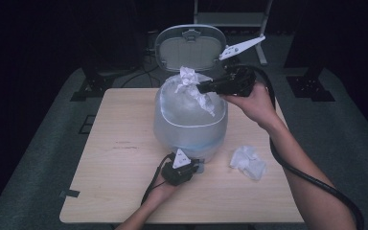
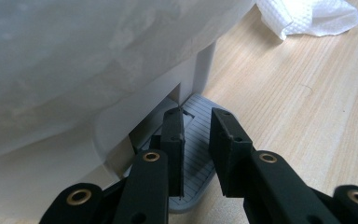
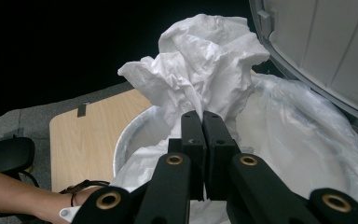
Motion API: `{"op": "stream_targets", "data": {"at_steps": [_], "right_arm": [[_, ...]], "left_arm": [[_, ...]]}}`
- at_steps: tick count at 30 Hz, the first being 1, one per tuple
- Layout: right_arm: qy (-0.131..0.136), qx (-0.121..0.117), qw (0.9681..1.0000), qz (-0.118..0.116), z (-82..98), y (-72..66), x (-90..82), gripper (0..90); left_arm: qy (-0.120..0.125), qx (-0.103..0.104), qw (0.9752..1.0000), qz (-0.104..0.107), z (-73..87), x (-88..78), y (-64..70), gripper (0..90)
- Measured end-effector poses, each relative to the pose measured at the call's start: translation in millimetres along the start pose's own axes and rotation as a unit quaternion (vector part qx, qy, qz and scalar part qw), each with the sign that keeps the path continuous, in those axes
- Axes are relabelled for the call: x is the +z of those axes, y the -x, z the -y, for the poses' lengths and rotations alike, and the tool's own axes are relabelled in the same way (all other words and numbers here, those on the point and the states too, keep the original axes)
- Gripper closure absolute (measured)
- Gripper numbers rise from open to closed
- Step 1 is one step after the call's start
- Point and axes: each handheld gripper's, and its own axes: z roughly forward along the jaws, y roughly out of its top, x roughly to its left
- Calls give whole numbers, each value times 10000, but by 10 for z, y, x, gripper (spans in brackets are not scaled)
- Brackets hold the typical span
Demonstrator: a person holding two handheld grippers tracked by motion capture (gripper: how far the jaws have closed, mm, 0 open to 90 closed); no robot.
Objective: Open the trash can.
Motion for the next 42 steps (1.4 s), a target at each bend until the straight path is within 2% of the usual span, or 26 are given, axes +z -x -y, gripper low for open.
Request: {"op": "stream_targets", "data": {"at_steps": [21, 24, 28, 42], "right_arm": [[-201, 85, 9998, -18, -18, 117, 268, 876], [-202, 152, 9997, 29, -22, 145, 296, 809], [-263, 178, 9995, 60, -9, 168, 340, 767], [-213, 194, 9996, 15, 89, 169, 245, 727]], "left_arm": [[-11, -21, 10000, 29, -1, -3, -11, 754], [-13, -11, 10000, 21, -1, -2, -7, 754], [-20, -1, 10000, 24, -1, -4, -7, 754], [-19, 2, 10000, 21, -1, -3, -8, 754]]}}
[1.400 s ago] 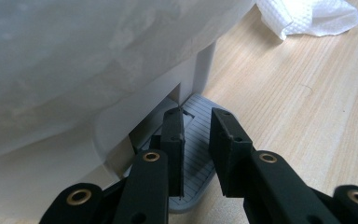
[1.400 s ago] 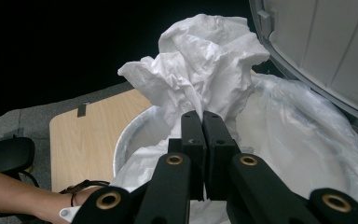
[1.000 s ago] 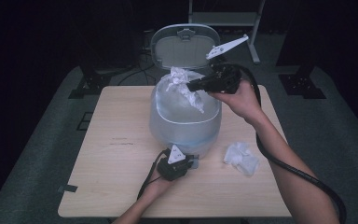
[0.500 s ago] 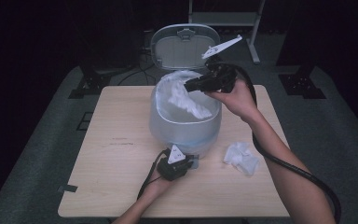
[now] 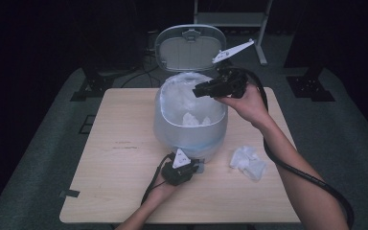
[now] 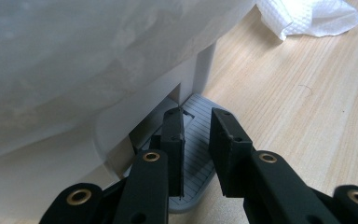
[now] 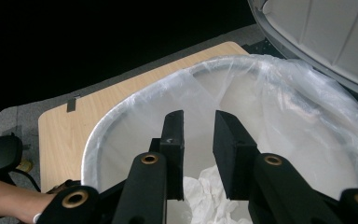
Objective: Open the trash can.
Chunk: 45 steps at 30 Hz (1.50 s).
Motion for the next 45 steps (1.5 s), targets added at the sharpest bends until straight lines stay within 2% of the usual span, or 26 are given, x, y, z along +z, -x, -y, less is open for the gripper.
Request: {"op": "stream_targets", "data": {"at_steps": [18, 31, 45], "right_arm": [[122, -11, 9999, 83, 178, -27, -317, 665], [249, 31, 9995, 214, 340, -18, -586, 648], [331, 94, 9989, 311, 526, -16, -798, 641]], "left_arm": [[8, -30, 10000, 13, 0, 1, -4, 754], [24, -11, 10000, -11, 1, 4, 5, 754], [23, 2, 10000, -23, 1, 4, 9, 754]]}}
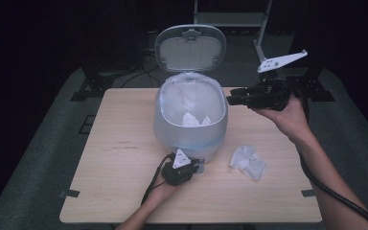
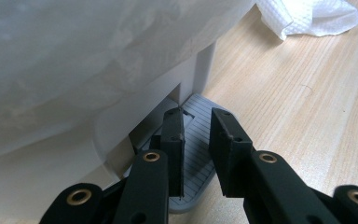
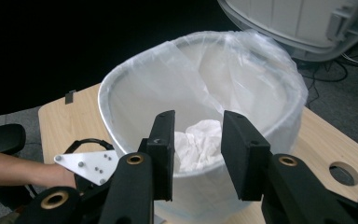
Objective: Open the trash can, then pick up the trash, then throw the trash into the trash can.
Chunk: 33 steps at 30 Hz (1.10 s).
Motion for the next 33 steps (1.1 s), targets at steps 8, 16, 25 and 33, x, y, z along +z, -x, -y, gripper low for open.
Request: {"op": "stream_targets", "data": {"at_steps": [8, 16, 25, 33], "right_arm": [[23, 99, 9999, 134, 157, 50, -161, 625], [-18, 171, 9995, 271, 309, 83, -236, 587], [-106, 276, 9991, 316, 535, 125, -257, 582], [-147, 356, 9987, 320, 715, 156, -290, 565]], "left_arm": [[-9, -4, 10000, 2, -1, -1, -1, 755], [-5, -32, 10000, 26, -1, -2, -9, 756], [-1, -24, 10000, 25, -1, -1, -8, 756], [0, -8, 10000, 12, -1, -1, -3, 755]]}}
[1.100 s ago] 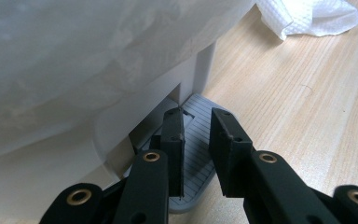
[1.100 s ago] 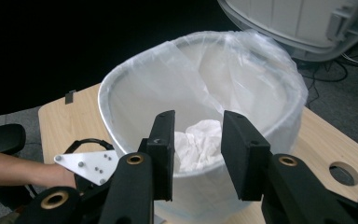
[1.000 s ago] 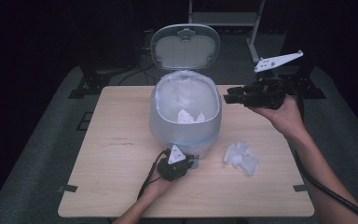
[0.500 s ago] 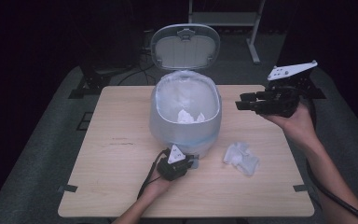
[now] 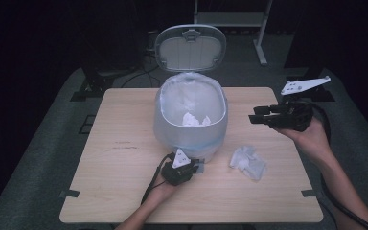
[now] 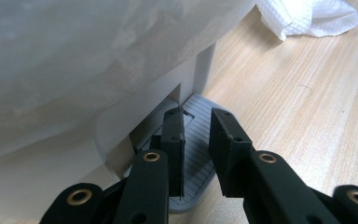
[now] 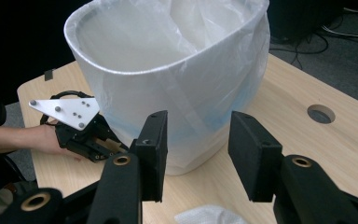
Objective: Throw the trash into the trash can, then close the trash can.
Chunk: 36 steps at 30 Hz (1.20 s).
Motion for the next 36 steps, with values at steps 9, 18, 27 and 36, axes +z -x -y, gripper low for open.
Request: {"op": "stream_targets", "data": {"at_steps": [9, 18, 27, 36], "right_arm": [[-61, 115, 9999, 5, 183, 45, 19, 561], [-80, 159, 9998, 38, 320, 65, 62, 536], [-104, 251, 9996, 52, 441, 108, 96, 531], [-126, 269, 9995, 107, 577, 127, 138, 520]], "left_arm": [[2, -12, 10000, 7, 0, 0, -3, 755], [6, -17, 10000, 7, 0, 0, -3, 756], [4, -19, 10000, 9, 0, 0, -2, 755], [16, -10, 10000, -4, 1, 2, 5, 756]]}}
